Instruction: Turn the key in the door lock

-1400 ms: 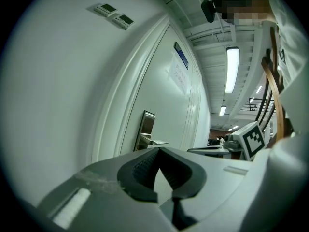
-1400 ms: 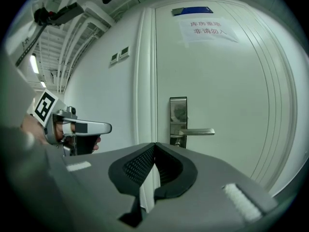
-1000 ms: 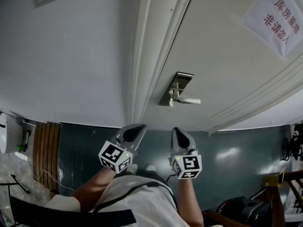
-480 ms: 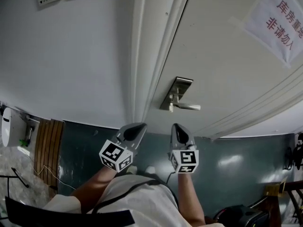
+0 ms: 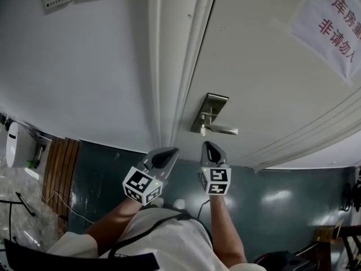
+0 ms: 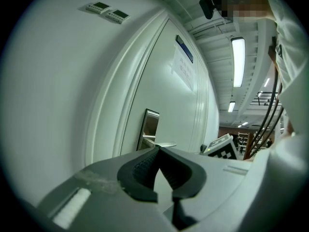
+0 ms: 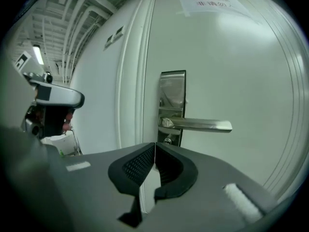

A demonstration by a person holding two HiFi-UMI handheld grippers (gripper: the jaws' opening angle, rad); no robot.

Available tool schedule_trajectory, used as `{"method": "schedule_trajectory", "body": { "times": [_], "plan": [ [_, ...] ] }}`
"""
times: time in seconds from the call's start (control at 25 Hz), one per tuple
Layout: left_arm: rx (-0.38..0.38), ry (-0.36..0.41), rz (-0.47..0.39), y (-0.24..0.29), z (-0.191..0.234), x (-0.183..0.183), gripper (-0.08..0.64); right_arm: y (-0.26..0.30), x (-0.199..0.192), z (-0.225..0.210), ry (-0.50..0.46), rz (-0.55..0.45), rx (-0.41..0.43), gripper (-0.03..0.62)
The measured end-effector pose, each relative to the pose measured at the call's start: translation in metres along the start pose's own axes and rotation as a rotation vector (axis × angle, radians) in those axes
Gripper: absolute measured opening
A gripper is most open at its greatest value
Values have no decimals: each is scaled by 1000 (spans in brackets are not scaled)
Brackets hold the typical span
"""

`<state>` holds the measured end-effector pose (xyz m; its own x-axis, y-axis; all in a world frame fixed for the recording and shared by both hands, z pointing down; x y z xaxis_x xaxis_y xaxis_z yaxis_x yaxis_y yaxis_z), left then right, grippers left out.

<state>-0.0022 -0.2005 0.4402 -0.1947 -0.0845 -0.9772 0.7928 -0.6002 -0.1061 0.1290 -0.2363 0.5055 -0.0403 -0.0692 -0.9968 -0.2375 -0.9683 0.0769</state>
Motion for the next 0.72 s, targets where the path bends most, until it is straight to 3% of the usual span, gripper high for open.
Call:
{"method": "schedule_trajectory", "body": {
  "times": [0.2,0.48,0.6,0.72],
  "plan": [
    [27,8,24,-5,2,-5,6,12,-18,-4,146,5,10,28],
    [68,16,59,-16,7,-13,6,25,-39,-13,471,-34,27,118],
    [82,19,63,-18,9,-13,6,32,-38,-16,552,-57,32,126],
    [92,22,61,-20,10,-12,6,37,-39,-23,711,-90,22,129]
  ]
}}
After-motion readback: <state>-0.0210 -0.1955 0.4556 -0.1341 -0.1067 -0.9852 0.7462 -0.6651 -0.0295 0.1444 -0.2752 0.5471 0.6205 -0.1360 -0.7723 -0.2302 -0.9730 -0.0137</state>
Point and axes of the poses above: the fingertips, and each gripper's own axes: y forward along the fingers, z to its left, x out of its top, the point moved 2 cm from there along -y, backward along the fingers, and after that the axes turned 12 degrees about -z, right-handed, at the moved point
